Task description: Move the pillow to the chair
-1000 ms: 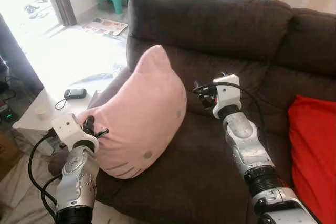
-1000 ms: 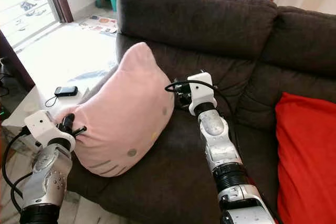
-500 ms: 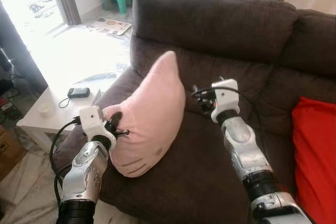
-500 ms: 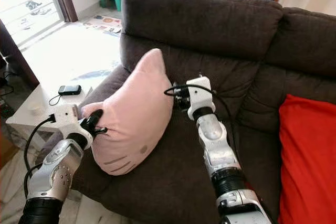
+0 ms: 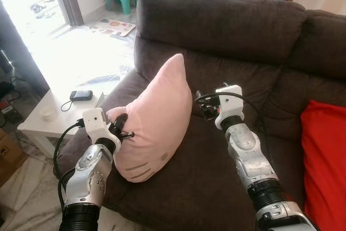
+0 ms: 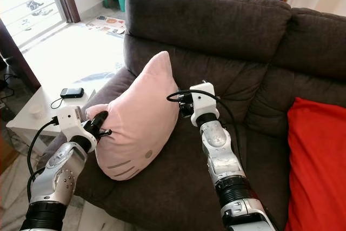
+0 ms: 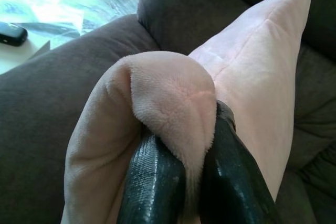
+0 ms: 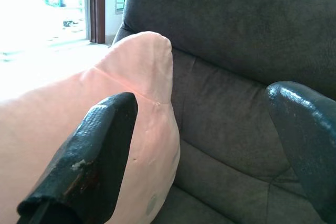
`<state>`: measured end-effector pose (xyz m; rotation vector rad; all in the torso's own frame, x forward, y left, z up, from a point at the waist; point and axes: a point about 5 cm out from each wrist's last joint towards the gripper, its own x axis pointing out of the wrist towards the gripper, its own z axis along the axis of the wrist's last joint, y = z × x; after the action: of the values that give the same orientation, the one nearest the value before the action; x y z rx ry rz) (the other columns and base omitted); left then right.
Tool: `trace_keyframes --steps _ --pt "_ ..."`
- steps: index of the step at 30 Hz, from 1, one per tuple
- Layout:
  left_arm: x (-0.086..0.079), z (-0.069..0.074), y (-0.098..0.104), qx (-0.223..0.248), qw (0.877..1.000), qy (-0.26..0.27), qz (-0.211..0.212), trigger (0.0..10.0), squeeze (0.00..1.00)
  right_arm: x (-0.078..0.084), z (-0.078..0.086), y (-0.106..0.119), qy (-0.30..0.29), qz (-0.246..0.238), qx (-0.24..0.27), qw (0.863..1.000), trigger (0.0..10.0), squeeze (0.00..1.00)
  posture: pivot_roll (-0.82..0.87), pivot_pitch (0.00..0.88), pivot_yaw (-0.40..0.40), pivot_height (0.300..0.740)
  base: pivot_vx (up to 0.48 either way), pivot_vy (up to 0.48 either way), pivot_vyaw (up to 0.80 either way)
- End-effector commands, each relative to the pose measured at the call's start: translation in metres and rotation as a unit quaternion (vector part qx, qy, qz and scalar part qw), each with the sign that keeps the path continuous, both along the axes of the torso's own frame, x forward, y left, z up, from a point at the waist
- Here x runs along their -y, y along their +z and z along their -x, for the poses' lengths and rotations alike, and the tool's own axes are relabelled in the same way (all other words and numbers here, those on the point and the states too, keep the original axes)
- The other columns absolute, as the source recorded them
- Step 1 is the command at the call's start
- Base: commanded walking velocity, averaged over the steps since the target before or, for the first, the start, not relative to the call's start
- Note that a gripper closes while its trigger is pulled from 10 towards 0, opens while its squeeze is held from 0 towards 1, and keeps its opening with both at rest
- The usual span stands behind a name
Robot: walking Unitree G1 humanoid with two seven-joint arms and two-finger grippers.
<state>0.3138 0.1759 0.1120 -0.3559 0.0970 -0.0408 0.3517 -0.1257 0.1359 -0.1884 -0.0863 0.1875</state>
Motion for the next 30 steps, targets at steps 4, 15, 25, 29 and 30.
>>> trace_keyframes --steps 4,15,25,29,30 --pt "-0.0075 0.0015 0.0088 0.029 0.999 0.021 -0.015 10.0 0.46 0.0011 0.001 0.0008 -0.003 -0.003 0.002 1.0 10.0 0.0 0.08 0.033 -0.035 0.74 0.0 0.0 0.0" --pt "-0.0067 0.001 0.0112 0.038 0.999 0.024 -0.013 10.0 1.0 -0.0005 0.0014 -0.0003 -0.004 -0.005 0.0 1.0 10.0 0.0 0.08 0.018 -0.03 0.74 0.0 0.0 0.0" --pt "-0.008 0.0015 0.0137 0.044 0.999 0.03 -0.009 10.0 1.0 -0.0018 0.002 -0.0014 -0.001 -0.005 -0.003 1.0 10.0 0.0 0.08 0.031 -0.034 0.74 0.0 0.0 0.0" --pt "-0.0086 0.0019 0.015 0.046 0.998 0.032 -0.007 10.0 1.0 -0.0028 0.0019 -0.0014 0.001 -0.005 -0.003 1.0 10.0 0.0 0.08 0.031 -0.034 0.74 0.0 0.0 0.0" --pt "-0.0083 0.0018 0.016 0.048 0.998 0.032 -0.007 10.0 1.0 -0.0029 0.0015 -0.0011 0.001 -0.005 -0.003 1.0 10.0 0.0 0.08 0.034 -0.037 0.74 0.0 0.0 0.0"
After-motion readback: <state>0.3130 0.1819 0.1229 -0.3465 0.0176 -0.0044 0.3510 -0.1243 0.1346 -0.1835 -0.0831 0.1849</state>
